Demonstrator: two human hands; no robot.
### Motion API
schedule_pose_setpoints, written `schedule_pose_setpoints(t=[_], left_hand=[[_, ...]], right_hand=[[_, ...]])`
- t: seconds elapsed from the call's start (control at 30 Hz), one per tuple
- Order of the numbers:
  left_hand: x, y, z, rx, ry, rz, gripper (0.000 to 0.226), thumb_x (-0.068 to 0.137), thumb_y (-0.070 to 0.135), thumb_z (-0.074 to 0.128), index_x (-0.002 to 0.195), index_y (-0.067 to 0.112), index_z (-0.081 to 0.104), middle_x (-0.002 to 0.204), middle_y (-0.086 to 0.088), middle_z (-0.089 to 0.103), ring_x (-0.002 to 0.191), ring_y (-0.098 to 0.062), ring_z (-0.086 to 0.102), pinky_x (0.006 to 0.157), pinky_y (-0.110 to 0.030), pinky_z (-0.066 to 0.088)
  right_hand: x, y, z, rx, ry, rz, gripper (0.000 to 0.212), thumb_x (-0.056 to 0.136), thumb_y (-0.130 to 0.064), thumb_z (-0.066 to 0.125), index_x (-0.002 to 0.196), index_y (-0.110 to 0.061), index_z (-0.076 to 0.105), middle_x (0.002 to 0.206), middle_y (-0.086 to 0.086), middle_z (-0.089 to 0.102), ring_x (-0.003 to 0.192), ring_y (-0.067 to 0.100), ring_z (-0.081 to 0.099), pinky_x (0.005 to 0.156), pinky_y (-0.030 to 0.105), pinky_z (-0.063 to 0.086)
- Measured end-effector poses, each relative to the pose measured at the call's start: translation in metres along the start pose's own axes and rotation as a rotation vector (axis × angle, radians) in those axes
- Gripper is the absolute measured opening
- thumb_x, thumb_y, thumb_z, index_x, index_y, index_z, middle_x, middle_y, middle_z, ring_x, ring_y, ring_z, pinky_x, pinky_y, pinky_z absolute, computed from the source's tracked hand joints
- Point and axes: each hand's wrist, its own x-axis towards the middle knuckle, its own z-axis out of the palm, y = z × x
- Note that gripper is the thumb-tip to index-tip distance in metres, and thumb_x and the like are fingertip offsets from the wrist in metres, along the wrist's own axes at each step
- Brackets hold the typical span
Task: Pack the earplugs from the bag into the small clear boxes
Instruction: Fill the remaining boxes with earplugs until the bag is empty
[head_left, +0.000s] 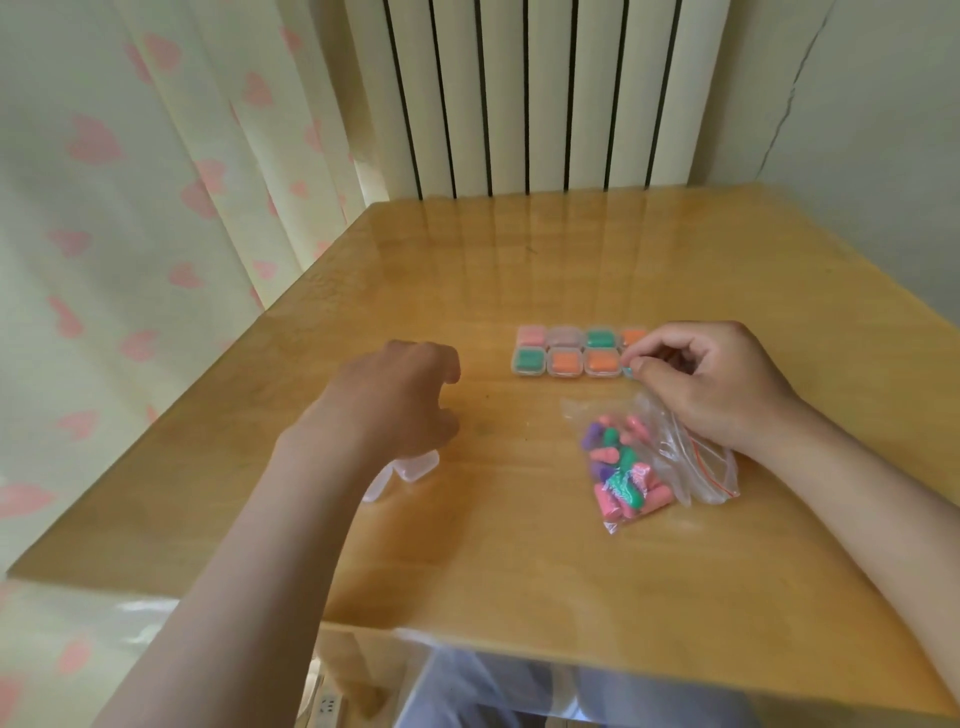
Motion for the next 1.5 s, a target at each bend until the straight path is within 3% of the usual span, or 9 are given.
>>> schedule_pose_setpoints(t=[0.43, 0.6, 0.77, 0.9, 1.0, 1.13, 1.23, 1.37, 1.5], left_hand=[[0.001, 0.005, 0.004, -0.115, -0.022, -0.046, 0.048, 0.084, 0.023, 0.065, 0.132, 0.028, 0.056, 0.122, -0.001, 0.058, 0.104, -0.024, 0.059, 0.079, -0.034, 0.053], [0.001, 0.028, 0.002, -0.252, 0.111, 0.134, 0.043, 0.083, 0.026, 0.068, 0.124, 0.03, 0.06, 0.109, 0.008, 0.065, 0.104, -0.018, 0.059, 0.086, -0.033, 0.051], [0.011, 0.07, 0.009, -0.397, 0.224, 0.36, 0.044, 0.083, 0.019, 0.071, 0.126, 0.02, 0.062, 0.112, 0.003, 0.063, 0.095, -0.014, 0.059, 0.075, -0.024, 0.045], [0.022, 0.093, 0.019, -0.52, 0.28, 0.484, 0.047, 0.08, 0.016, 0.076, 0.126, 0.015, 0.062, 0.112, -0.004, 0.065, 0.093, -0.015, 0.062, 0.081, -0.031, 0.053], [0.032, 0.099, 0.024, -0.529, 0.351, 0.57, 0.05, 0.08, 0.019, 0.078, 0.127, 0.01, 0.062, 0.109, -0.008, 0.066, 0.088, -0.015, 0.063, 0.08, -0.035, 0.056], [0.041, 0.102, 0.036, -0.593, 0.467, 0.654, 0.052, 0.078, 0.023, 0.076, 0.125, 0.005, 0.062, 0.104, -0.007, 0.066, 0.089, -0.017, 0.068, 0.077, -0.034, 0.058], [0.036, 0.103, 0.046, -0.892, 0.442, 0.521, 0.045, 0.083, 0.024, 0.073, 0.125, 0.01, 0.063, 0.104, 0.003, 0.068, 0.092, -0.007, 0.068, 0.082, -0.024, 0.058], [0.035, 0.098, 0.048, -1.063, 0.396, 0.41, 0.012, 0.093, 0.017, 0.067, 0.105, 0.014, 0.07, 0.095, 0.0, 0.074, 0.088, -0.013, 0.073, 0.081, -0.036, 0.06], [0.03, 0.101, 0.053, -1.089, 0.393, 0.434, 0.011, 0.093, 0.021, 0.069, 0.095, 0.032, 0.066, 0.092, 0.002, 0.074, 0.084, -0.011, 0.073, 0.074, -0.031, 0.058]], right_hand=[[-0.002, -0.004, -0.002, 0.017, -0.027, -0.009, 0.023, 0.089, -0.003, 0.067, 0.08, -0.022, 0.076, 0.064, -0.029, 0.066, 0.059, -0.006, 0.057, 0.057, 0.005, 0.038], [-0.004, -0.005, -0.003, 0.078, -0.054, -0.016, 0.029, 0.087, 0.0, 0.068, 0.079, -0.027, 0.076, 0.068, -0.02, 0.069, 0.063, -0.001, 0.058, 0.06, 0.009, 0.042], [-0.004, -0.006, -0.004, 0.124, -0.073, -0.011, 0.03, 0.086, 0.001, 0.067, 0.08, -0.026, 0.077, 0.072, -0.008, 0.071, 0.064, 0.003, 0.058, 0.061, 0.015, 0.043], [-0.002, -0.007, -0.004, 0.139, -0.03, 0.012, 0.012, 0.08, -0.029, 0.067, 0.078, -0.024, 0.078, 0.078, 0.004, 0.075, 0.076, 0.024, 0.068, 0.069, 0.038, 0.053], [0.0, -0.007, -0.008, 0.174, -0.023, 0.064, 0.033, 0.066, -0.053, 0.065, 0.079, -0.025, 0.075, 0.078, 0.007, 0.074, 0.08, 0.03, 0.069, 0.077, 0.045, 0.055], [0.003, -0.001, -0.012, 0.137, -0.011, 0.121, 0.013, 0.079, -0.036, 0.07, 0.085, -0.024, 0.072, 0.075, -0.002, 0.073, 0.076, 0.02, 0.071, 0.081, 0.051, 0.058], [0.003, -0.001, -0.015, 0.197, 0.012, 0.121, 0.003, 0.086, -0.022, 0.074, 0.089, -0.022, 0.074, 0.077, 0.003, 0.074, 0.078, 0.028, 0.071, 0.077, 0.046, 0.057], [0.001, -0.006, -0.016, 0.239, 0.0, 0.092, 0.014, 0.087, -0.013, 0.075, 0.093, -0.025, 0.073, 0.081, 0.0, 0.075, 0.083, 0.03, 0.071, 0.08, 0.044, 0.058], [-0.002, -0.007, -0.014, 0.258, -0.031, 0.128, 0.015, 0.089, -0.014, 0.073, 0.093, -0.029, 0.071, 0.08, -0.006, 0.077, 0.083, 0.015, 0.073, 0.085, 0.041, 0.057]])
